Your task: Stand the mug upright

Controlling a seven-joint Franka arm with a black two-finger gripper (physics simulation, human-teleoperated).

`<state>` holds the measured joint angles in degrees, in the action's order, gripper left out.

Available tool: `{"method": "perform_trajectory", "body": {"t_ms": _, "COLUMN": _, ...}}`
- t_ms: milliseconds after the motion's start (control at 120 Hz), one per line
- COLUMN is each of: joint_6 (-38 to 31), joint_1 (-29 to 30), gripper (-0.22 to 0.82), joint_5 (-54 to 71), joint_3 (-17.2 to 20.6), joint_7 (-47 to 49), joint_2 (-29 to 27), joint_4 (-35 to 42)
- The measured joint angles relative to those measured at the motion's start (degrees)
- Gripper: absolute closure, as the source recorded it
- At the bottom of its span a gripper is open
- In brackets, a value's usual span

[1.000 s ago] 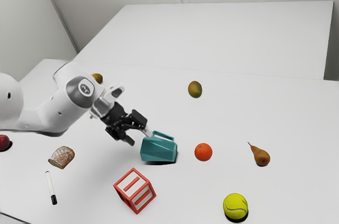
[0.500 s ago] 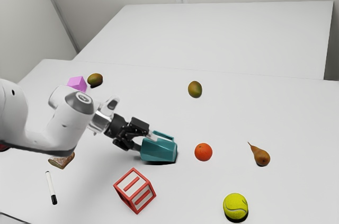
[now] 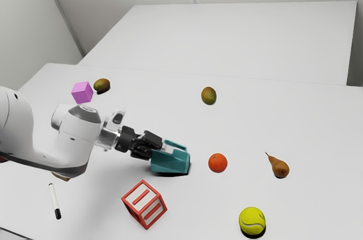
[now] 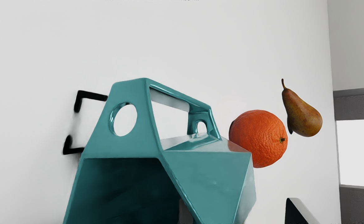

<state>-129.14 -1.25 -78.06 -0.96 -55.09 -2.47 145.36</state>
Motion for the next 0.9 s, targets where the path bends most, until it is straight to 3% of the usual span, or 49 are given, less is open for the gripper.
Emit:
{"method": "perform_trajectory", "body": {"t_ms": 175, "joint_6": -0.1, "joint_1": -0.2, "gripper": 0.61, "joint_5": -0.6, "joint_3": 0.0, "joint_7": -3.5, "joint_2": -0.4, "joint_4": 0.0}}
{"method": "perform_trajectory", "body": {"t_ms": 325, "joint_6": -0.4, "joint_1": -0.4, "gripper": 0.70, "joint_5": -0.6, "joint_3": 0.0, "joint_7": -5.8, "joint_2": -1.2, "joint_4": 0.0}}
{"method": "perform_trajectory", "body": {"t_ms": 717, "joint_6": -0.9, "joint_1": -0.8, "gripper": 0.78, "joint_5": 1.2, "joint_3": 0.7, "joint_7": -9.2, "joint_2": -5.8, "joint_4": -1.5}}
{"method": "perform_trajectory", "body": {"t_ms": 900, "joint_6": -0.9, "joint_1": -0.7, "gripper": 0.79, "joint_5": 13.0, "joint_3": 0.8, "joint_7": -6.2, "joint_2": -6.0, "joint_4": -5.8}}
